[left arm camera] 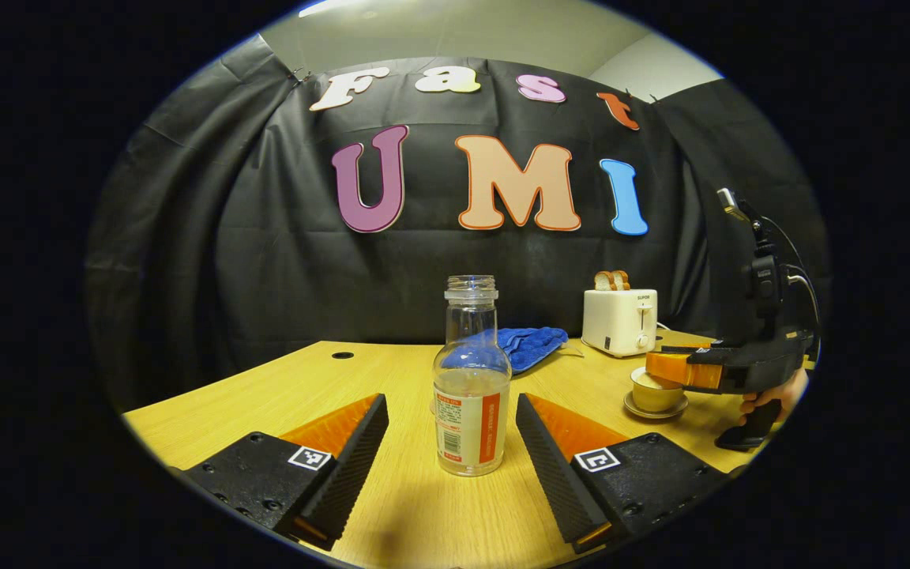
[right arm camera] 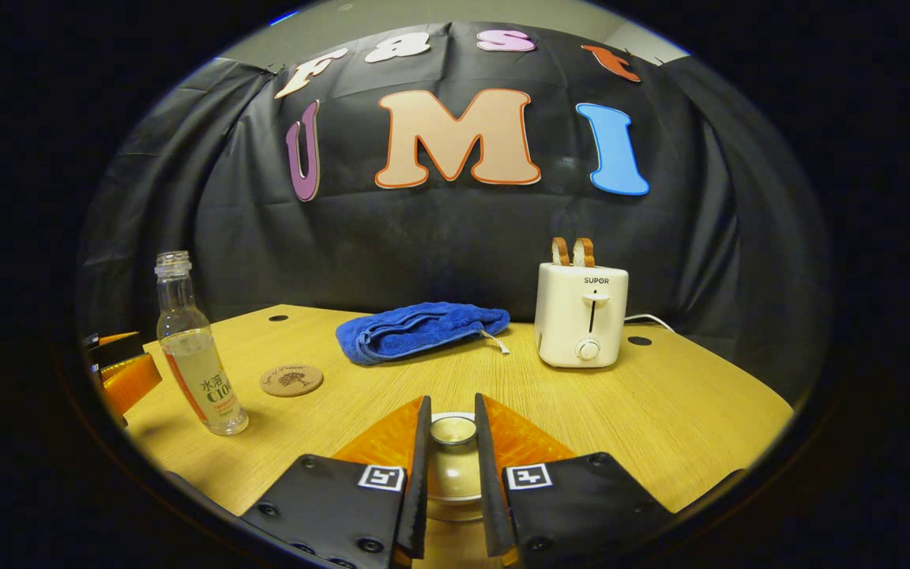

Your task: Open the teacup lid with one hand, grasp the water bottle and pour water into the teacup with the other hand; after pouring, place the water bottle on the coaster and then close the teacup lid.

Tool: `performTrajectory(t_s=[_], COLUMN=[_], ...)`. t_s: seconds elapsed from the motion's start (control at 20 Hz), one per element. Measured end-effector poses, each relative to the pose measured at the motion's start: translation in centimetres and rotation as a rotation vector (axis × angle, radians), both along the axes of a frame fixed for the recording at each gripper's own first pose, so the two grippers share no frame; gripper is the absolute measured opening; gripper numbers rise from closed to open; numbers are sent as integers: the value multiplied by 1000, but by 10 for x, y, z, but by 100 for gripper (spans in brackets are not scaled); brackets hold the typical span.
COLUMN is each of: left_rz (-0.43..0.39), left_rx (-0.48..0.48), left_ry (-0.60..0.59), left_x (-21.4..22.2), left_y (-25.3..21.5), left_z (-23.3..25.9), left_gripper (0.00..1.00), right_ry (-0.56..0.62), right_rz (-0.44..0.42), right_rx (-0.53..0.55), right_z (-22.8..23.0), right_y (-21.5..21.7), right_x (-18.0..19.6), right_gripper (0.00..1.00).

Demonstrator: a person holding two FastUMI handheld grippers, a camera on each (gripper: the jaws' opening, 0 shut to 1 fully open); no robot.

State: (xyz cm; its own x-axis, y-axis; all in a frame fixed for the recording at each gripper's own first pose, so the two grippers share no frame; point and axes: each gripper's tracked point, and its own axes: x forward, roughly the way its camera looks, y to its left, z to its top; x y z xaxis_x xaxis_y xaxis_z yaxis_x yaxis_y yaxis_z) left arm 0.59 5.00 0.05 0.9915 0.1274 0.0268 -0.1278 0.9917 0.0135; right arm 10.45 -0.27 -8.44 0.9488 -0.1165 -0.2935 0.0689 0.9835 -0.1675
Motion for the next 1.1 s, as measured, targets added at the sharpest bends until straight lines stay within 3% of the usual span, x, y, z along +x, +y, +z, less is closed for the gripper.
performTrajectory(t_s=[0.35, 0.7, 1.1], left_rz=[-31, -65, -129], left_rx=[2, -7, -88], left_ry=[2, 37, 171], left_x=[18, 46, 73], left_y=[-3, -3, -5], left_z=[-1, -7, -28], left_gripper=[95, 95, 95], right_ry=[-82, -184, -187], right_rz=[3, -132, -236], right_rx=[18, -14, -40], right_z=[14, 39, 45], right_y=[-4, -39, -69], right_x=[-13, -42, -59], right_gripper=[33, 32, 33])
